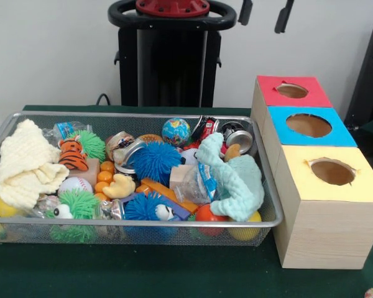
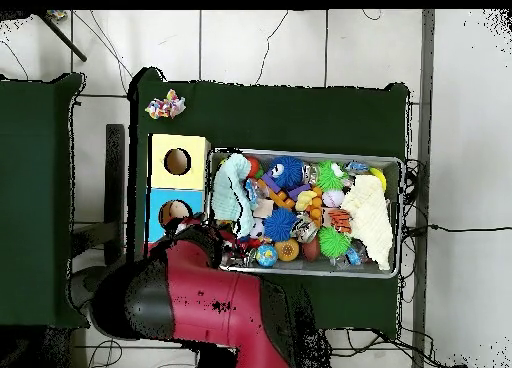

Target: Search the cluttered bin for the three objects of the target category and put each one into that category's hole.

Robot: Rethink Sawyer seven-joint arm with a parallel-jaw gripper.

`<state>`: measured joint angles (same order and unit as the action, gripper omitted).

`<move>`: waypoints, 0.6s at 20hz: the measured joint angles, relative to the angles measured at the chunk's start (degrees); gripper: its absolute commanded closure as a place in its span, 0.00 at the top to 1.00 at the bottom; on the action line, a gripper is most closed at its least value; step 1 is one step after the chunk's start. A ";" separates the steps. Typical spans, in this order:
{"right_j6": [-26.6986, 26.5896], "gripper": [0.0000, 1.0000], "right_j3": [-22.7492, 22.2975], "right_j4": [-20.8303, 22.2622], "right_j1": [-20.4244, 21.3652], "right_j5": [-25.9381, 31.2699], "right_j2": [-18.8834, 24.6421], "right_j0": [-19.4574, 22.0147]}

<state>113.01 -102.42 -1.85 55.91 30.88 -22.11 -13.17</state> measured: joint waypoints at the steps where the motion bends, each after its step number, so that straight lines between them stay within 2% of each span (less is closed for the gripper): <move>1: 0.00 1.00 -0.29 0.17 0.11 0.00 0.08 0.35; 10: 0.00 1.00 -3.44 2.51 1.38 0.00 2.28 5.79; 12: 0.00 1.00 -3.97 3.06 1.64 -0.02 3.87 8.04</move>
<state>113.01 -106.39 1.21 57.55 30.86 -18.24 -5.13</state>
